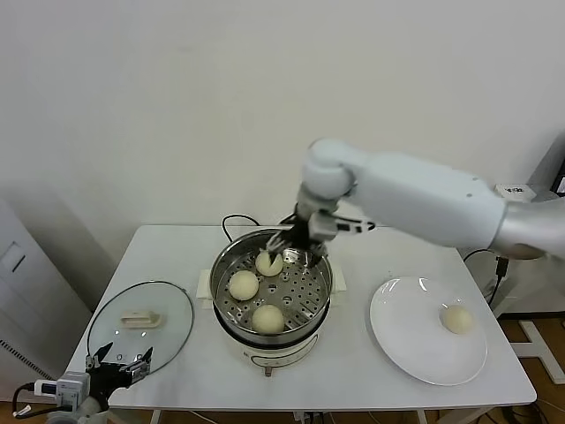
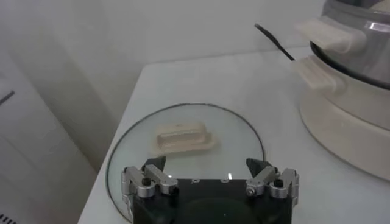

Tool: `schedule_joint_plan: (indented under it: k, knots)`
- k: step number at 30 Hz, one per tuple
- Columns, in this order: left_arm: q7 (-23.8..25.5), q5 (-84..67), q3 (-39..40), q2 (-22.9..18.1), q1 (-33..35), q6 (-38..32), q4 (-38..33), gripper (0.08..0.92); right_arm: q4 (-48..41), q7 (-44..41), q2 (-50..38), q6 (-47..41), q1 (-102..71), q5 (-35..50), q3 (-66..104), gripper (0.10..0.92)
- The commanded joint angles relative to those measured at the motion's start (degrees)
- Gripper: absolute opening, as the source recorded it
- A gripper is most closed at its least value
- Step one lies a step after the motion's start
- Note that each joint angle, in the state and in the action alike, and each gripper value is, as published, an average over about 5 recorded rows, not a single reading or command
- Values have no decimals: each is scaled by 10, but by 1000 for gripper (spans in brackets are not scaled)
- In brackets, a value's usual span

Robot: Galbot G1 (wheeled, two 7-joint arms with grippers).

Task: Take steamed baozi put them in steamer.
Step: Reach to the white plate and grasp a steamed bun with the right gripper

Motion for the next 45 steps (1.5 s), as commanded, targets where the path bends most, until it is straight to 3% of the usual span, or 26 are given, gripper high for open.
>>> schedule_joint_plan:
  k: [1, 6, 16, 28, 45]
  knots:
    - [0, -1, -2, -1, 0, 2, -6, 823, -75, -35, -160, -197, 89, 109, -86, 823]
    - [0, -2, -6, 2, -2, 1, -6, 823, -87, -40, -238, -247, 88, 124, -117, 823]
    - [0, -3, -7, 3, -2, 2, -4, 823, -130, -51, -303, -244, -18, 92, -69, 823]
    - [0, -3, -6, 4, -2, 4, -6, 823, -194, -35, -296, -214, -247, 3, 132, 823]
    - [0, -2, -5, 0, 0, 5, -4, 823, -257, 26, -240, -209, -368, -72, 253, 823]
